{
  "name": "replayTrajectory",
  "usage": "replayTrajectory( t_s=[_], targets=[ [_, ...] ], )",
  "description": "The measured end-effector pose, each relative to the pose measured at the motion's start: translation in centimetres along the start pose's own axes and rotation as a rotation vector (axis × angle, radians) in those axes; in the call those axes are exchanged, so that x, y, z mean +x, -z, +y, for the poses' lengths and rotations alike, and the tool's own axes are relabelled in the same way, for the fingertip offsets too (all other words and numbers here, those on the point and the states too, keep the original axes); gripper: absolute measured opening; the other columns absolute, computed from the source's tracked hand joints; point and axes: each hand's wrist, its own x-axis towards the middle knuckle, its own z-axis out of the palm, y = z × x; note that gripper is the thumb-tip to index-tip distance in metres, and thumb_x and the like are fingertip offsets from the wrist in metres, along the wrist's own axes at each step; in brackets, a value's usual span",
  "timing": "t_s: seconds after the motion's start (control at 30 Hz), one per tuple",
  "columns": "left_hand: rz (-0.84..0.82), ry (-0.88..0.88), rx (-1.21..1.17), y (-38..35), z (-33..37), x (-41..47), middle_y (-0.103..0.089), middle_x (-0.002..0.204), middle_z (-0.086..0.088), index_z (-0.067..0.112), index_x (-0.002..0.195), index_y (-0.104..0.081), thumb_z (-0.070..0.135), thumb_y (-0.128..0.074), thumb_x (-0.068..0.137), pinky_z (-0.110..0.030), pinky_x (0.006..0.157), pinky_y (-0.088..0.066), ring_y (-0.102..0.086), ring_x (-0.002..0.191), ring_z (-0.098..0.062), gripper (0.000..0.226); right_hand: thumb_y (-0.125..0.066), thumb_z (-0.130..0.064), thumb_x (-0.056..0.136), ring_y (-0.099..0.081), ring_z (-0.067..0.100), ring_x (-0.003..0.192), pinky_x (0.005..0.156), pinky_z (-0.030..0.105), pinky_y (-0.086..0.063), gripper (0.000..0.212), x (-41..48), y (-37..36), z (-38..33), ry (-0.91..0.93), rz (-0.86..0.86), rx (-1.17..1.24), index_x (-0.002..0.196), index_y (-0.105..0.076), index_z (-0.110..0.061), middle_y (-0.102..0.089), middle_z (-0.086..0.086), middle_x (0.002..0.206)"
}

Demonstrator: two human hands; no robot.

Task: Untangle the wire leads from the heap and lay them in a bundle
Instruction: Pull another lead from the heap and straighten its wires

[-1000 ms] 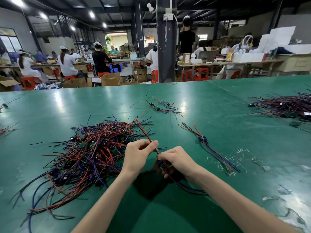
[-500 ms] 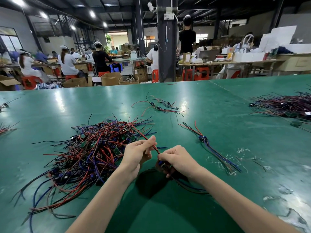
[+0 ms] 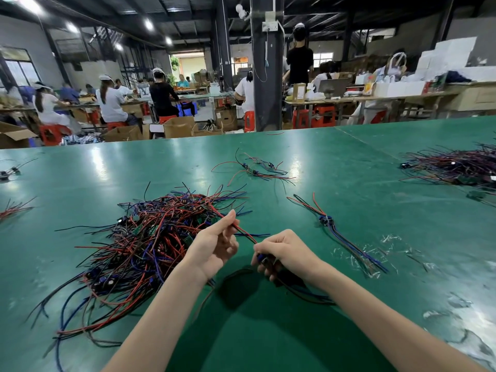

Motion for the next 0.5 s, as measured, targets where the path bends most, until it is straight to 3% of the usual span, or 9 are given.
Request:
replayTrajectory(
  t_s=[0.1,0.23,0.37,0.5],
  targets=[
    [-0.080,0.056,-0.048,-0.5,0.0,-0.3,-0.050,0.044,0.004,0.009,0.057,-0.063,0.027,-0.069,0.068,-0.016,0.037,-0.036,-0.038,0.033,-0.008,0.022,-0.057,-0.011,0.087,-0.052,0.017,0.043,0.042,0.022,-0.044,0.027,0.1,0.4,0.1,-0.007,0.030,-0.003,0.063,-0.068,-0.005,-0.061,0.013,0.056],
    [0.030,-0.010,0.018,0.0,0.2,-0.1,-0.057,0.050,0.004,0.009,0.067,-0.064,0.024,-0.069,0.078,-0.013,0.041,-0.043,-0.043,0.038,-0.004,0.019,-0.057,-0.014,0.086,-0.052,0.017,0.044,0.043,0.022,-0.044,0.027,0.2,0.4,0.4,-0.007,0.009,-0.030,0.063,-0.070,-0.007,-0.062,0.010,0.055],
    [0.108,-0.048,-0.020,0.9,0.9,0.1,-0.056,0.049,0.004,0.009,0.067,-0.064,0.025,-0.067,0.083,-0.014,0.039,-0.040,-0.042,0.037,-0.005,0.023,-0.059,-0.016,0.084,-0.053,0.018,0.046,0.043,0.023,-0.043,0.027,0.2,0.3,0.6,-0.002,-0.002,-0.068,0.061,-0.072,-0.010,-0.062,0.010,0.055],
    [-0.043,0.016,-0.098,0.0,0.8,-0.5,-0.050,0.047,0.003,0.010,0.053,-0.065,0.026,-0.070,0.070,-0.015,0.038,-0.037,-0.037,0.034,-0.008,0.024,-0.058,-0.015,0.084,-0.050,0.017,0.043,0.039,0.023,-0.041,0.029,0.3,0.5,0.6,0.007,0.039,-0.064,0.058,-0.070,-0.009,-0.062,0.009,0.054]
  ],
)
